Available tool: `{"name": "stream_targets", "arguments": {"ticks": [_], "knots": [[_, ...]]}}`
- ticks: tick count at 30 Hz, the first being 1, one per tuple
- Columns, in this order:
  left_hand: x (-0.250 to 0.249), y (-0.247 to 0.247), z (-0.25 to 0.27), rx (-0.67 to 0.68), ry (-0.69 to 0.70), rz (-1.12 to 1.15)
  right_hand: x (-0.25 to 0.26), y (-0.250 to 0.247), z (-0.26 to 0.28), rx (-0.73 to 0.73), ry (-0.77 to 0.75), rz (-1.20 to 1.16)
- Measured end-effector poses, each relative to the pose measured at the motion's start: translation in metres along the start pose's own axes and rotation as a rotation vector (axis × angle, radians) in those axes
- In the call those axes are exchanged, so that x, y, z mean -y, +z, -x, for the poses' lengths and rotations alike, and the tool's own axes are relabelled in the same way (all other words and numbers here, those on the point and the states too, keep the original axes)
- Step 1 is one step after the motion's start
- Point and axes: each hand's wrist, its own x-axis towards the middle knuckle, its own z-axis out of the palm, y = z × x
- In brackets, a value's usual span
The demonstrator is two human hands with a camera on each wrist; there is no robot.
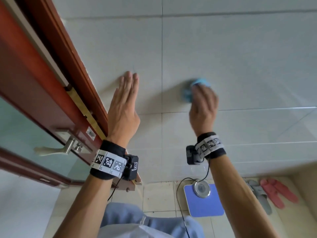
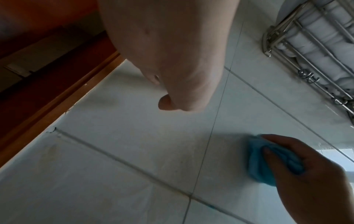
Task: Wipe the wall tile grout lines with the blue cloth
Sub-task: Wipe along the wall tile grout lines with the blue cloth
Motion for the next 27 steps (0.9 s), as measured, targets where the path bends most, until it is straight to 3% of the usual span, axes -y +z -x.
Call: {"name": "stream_targets", "arguments": {"ticks": [3,5,7,10,12,14,18,20,23,25,27], "knots": [[0.001,-0.004,-0.001,0.023,0.001,0.000,-0.011,0.003,-0.021,-0.267,0.228,0.095],[0.004,-0.005,-0.001,0.025,-0.001,-0.008,-0.003,0.020,-0.001,-0.286,0.224,0.104],[0.005,-0.003,0.001,0.031,0.004,-0.018,0.008,0.034,0.039,-0.172,0.161,0.094],[0.006,0.001,0.007,0.042,0.003,-0.005,0.020,0.036,0.099,0.196,-0.007,0.066],[0.005,0.005,0.012,0.049,0.004,0.001,0.022,0.029,0.106,0.352,-0.098,0.016],[0.006,0.007,0.017,0.044,0.002,-0.004,0.027,0.020,0.081,0.316,-0.076,-0.035],[0.006,0.006,0.019,0.053,-0.023,0.002,0.042,0.006,-0.022,-0.033,-0.050,-0.005],[0.007,0.002,0.017,0.036,-0.019,0.003,0.046,0.015,-0.065,-0.106,-0.088,-0.023],[0.012,-0.007,0.013,-0.017,-0.049,0.013,0.052,0.042,-0.074,-0.045,-0.097,-0.040],[0.019,-0.011,0.012,-0.024,-0.060,0.009,0.057,0.059,-0.036,0.081,-0.175,-0.055],[0.024,-0.013,0.011,-0.008,-0.049,0.002,0.060,0.069,0.022,0.307,-0.321,-0.104]]}}
